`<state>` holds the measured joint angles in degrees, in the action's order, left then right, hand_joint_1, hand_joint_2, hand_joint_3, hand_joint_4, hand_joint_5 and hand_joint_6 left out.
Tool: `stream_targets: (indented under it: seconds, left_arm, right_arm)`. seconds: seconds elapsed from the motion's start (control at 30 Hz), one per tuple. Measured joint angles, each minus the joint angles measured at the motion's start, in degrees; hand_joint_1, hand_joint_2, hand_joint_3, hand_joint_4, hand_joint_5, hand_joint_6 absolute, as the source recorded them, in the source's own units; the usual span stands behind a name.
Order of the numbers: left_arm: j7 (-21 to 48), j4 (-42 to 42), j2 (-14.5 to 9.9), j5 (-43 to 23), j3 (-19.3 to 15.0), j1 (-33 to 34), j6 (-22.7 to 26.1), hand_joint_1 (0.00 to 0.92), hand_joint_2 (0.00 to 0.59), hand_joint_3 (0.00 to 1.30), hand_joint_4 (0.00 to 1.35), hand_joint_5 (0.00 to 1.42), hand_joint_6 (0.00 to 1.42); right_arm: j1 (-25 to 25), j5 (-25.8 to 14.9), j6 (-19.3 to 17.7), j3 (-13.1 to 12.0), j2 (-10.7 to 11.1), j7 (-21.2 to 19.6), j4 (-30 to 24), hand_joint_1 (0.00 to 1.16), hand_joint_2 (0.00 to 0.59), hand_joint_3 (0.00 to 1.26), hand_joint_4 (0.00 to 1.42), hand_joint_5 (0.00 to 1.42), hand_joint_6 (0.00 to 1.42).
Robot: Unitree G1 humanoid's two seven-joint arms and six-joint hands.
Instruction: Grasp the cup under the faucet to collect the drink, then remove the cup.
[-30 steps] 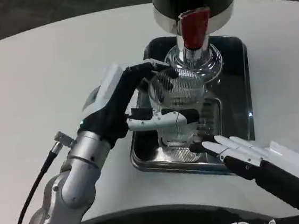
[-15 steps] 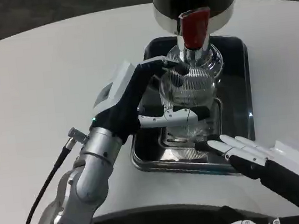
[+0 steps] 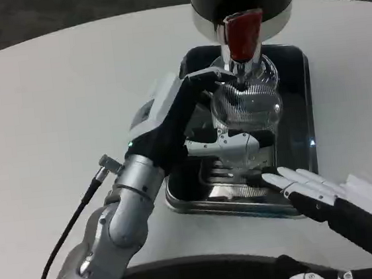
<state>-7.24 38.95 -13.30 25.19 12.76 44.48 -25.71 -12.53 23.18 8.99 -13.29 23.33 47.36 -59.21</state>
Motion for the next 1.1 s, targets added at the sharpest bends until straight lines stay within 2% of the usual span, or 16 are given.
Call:
stream_targets:
  seconds: [0.37, 0.47, 0.57, 0.63, 0.73, 0.9, 1.1]
  left_arm:
    - [-0.08, 1.13, 0.14, -0.02, 0.61, 0.70, -0.48, 0.633, 0.048, 0.76, 0.82, 0.86, 0.52]
    - [-0.14, 1.13, 0.12, -0.10, 0.81, 0.70, -0.51, 0.609, 0.066, 0.71, 0.66, 0.78, 0.48]
    - [0.33, 1.12, 0.08, -0.28, 0.93, 0.69, -0.78, 0.537, 0.084, 0.65, 0.51, 0.66, 0.43]
    - [0.81, 1.12, 0.02, -0.64, 0.98, 0.66, -0.99, 0.492, 0.089, 0.62, 0.27, 0.50, 0.39]
    - [1.61, 1.12, -0.05, -0.98, 1.09, 0.59, -1.38, 0.450, 0.113, 0.56, 0.11, 0.41, 0.35]
    - [2.45, 1.12, -0.12, -1.41, 1.20, -0.01, -2.33, 0.427, 0.117, 0.40, 0.03, 0.33, 0.32]
    - [2.45, 1.04, -0.21, -1.81, 1.19, -1.39, -2.55, 0.427, 0.120, 0.40, 0.01, 0.31, 0.30]
  right_arm:
    - [-0.75, -0.56, -0.07, -0.98, 0.01, -0.46, 0.00, 0.48, 0.456, 0.06, 0.00, 0.00, 0.00]
    - [-1.10, -1.08, -0.51, -1.24, 0.01, -0.68, 0.00, 0.48, 0.456, 0.06, 0.00, 0.00, 0.00]
    - [-1.44, -1.49, -1.04, -1.67, -0.18, -1.52, 0.00, 0.48, 0.456, 0.06, 0.00, 0.00, 0.00]
    - [-1.64, -2.20, -1.38, -1.92, -0.25, -2.18, 0.00, 0.48, 0.456, 0.06, 0.00, 0.00, 0.00]
    - [-2.17, -2.39, -1.88, -2.04, -0.25, -2.84, 0.00, 0.48, 0.456, 0.07, 0.00, 0.00, 0.00]
    - [-3.42, -2.71, -3.24, -2.19, -0.40, -3.80, 0.00, 0.50, 0.454, 0.07, 0.00, 0.00, 0.00]
    - [-4.69, -3.36, -4.45, -2.49, -0.78, -4.98, 0.00, 0.51, 0.455, 0.08, 0.00, 0.00, 0.00]
